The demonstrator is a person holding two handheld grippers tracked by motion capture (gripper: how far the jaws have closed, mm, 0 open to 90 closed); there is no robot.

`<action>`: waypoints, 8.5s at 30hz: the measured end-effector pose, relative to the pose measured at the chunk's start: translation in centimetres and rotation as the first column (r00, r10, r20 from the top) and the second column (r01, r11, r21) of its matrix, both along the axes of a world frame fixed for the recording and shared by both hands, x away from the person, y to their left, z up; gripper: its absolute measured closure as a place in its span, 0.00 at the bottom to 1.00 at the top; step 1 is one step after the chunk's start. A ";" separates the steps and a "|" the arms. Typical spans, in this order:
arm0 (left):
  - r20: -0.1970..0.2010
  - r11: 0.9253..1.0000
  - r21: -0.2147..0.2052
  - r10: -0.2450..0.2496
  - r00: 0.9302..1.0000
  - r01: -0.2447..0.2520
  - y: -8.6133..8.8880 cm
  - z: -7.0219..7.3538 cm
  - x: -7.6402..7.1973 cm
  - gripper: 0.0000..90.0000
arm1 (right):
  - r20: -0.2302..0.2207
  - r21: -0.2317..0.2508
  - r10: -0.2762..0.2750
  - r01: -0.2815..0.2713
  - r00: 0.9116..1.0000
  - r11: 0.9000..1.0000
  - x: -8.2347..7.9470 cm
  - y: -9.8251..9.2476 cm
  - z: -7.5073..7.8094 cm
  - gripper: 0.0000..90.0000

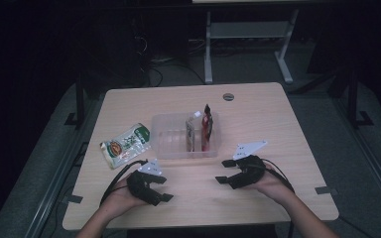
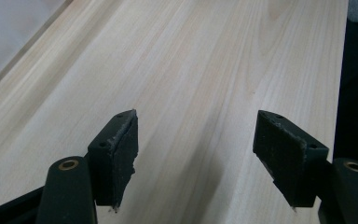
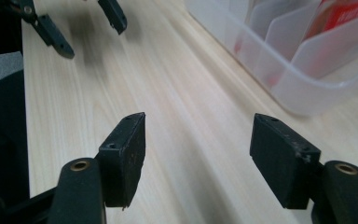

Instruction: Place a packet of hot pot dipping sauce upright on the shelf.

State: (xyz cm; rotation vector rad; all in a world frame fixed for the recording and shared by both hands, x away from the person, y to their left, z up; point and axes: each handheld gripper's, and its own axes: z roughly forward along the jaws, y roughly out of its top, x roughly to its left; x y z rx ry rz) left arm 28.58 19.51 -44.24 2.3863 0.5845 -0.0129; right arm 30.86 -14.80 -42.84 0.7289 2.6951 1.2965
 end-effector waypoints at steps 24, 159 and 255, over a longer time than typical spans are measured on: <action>0.016 0.966 -0.007 0.257 0.966 -0.257 6.0 1.8 1.1 0.65 | -0.014 -0.072 0.026 -0.027 1.000 0.997 -1.8 0.5 -1.7 0.36; 0.057 0.989 -0.130 0.083 0.995 -0.075 0.8 4.7 0.1 0.99 | -0.198 0.055 0.008 0.003 0.980 0.998 -1.2 -0.3 -1.2 0.24; 0.066 0.980 -0.171 -0.092 0.994 0.102 -6.1 2.9 0.8 0.92 | -0.081 0.377 0.238 -0.192 0.968 0.906 -0.4 0.8 4.3 1.00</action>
